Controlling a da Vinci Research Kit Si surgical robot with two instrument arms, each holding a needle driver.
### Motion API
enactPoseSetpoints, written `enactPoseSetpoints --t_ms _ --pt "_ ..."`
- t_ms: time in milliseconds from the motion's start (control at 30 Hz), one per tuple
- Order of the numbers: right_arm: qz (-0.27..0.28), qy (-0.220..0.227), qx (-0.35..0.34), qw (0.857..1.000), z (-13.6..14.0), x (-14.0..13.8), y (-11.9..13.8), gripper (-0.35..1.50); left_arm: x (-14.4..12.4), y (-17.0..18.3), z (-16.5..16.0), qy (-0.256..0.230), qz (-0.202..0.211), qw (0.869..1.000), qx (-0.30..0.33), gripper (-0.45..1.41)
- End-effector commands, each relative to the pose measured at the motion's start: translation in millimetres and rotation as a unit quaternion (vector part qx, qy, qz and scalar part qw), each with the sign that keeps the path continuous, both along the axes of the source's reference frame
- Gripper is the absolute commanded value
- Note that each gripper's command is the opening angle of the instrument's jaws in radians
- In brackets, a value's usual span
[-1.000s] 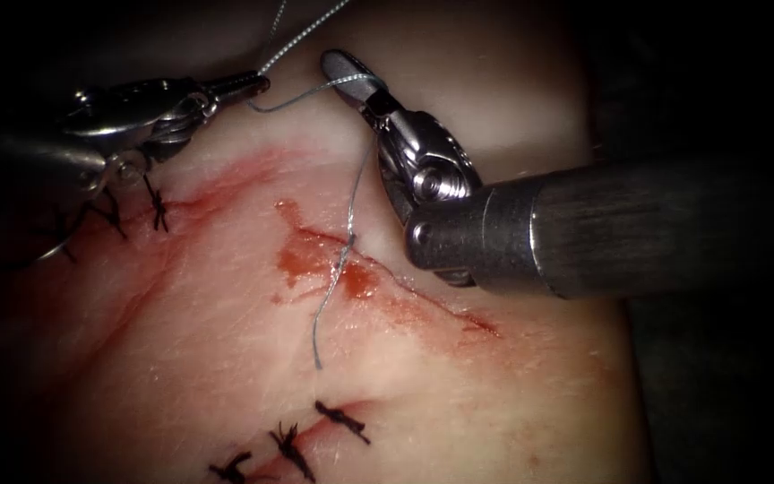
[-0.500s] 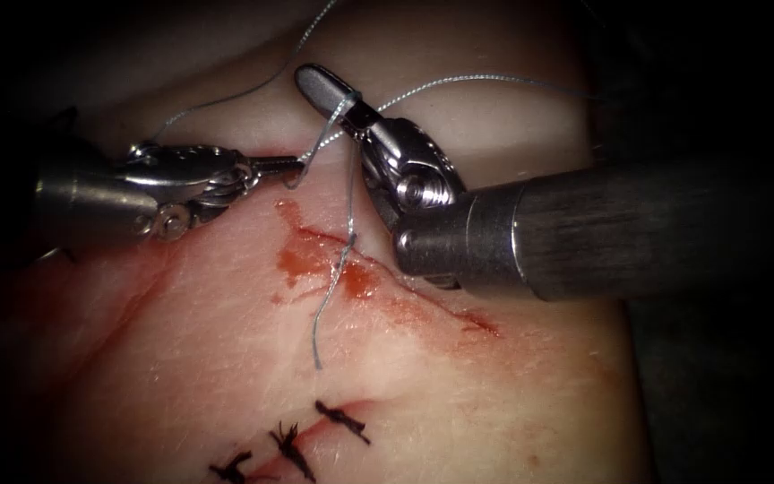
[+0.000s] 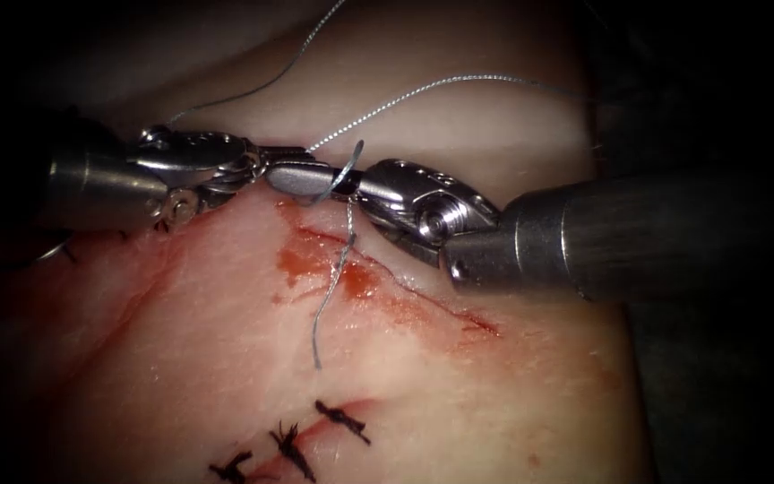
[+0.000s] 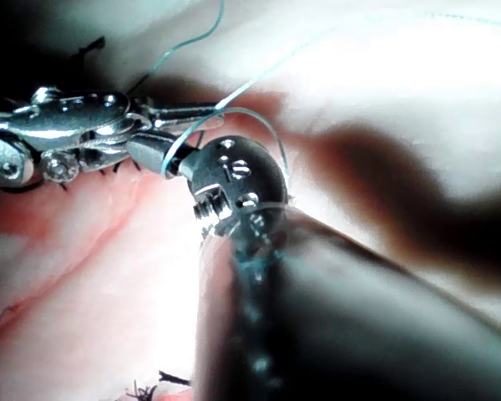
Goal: Wound Closure
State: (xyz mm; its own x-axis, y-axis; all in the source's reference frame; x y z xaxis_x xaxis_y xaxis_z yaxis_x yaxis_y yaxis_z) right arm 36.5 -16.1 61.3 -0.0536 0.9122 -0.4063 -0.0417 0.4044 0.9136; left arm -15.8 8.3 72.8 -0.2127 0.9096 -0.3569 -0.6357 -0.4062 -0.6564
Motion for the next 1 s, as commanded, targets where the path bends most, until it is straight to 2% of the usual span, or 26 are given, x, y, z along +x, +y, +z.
enactPoseSetpoints --t_ms 33,133,333,400,567,700,867,1000 --pt "-0.008 0.003 -0.003 1.0 0.4 0.9 -0.5 -0.35 -0.5 -0.1 0.6 -0.001 0.005 1.0 -0.007 -0.45" --pt "-0.018 0.004 -0.006 1.0 0.4 0.9 -0.7 -0.35 -0.6 0.0 0.8 -0.005 0.01 1.0 -0.017 -0.45" --pt "-0.093 -0.037 -0.038 0.994 0.3 0.7 -1.1 -0.35 -1.6 0.0 0.8 -0.035 0.027 0.998 -0.033 -0.45" --pt "-0.101 -0.041 -0.043 0.993 0.3 0.7 -1.1 -0.35 -1.8 -0.2 0.8 -0.036 0.029 0.998 -0.033 -0.45" --pt "-0.156 -0.072 -0.07 0.983 0.2 1.1 -1.5 -0.35 -3.7 -0.5 0.8 -0.051 0.04 0.997 -0.04 -0.45" --pt "-0.202 -0.067 -0.094 0.973 0.1 1.6 -2.6 -0.35 -4.4 -0.7 0.9 -0.059 0.055 0.996 -0.047 -0.45" --pt "-0.292 -0.07 -0.162 0.94 0.3 1.8 -3.9 -0.35 -4.5 -1.1 1.0 -0.064 0.069 0.994 -0.052 -0.45" --pt "-0.358 -0.062 -0.232 0.902 0.3 1.4 -3.9 -0.35 -4.5 -1.1 1.0 -0.064 0.081 0.993 -0.063 -0.45"
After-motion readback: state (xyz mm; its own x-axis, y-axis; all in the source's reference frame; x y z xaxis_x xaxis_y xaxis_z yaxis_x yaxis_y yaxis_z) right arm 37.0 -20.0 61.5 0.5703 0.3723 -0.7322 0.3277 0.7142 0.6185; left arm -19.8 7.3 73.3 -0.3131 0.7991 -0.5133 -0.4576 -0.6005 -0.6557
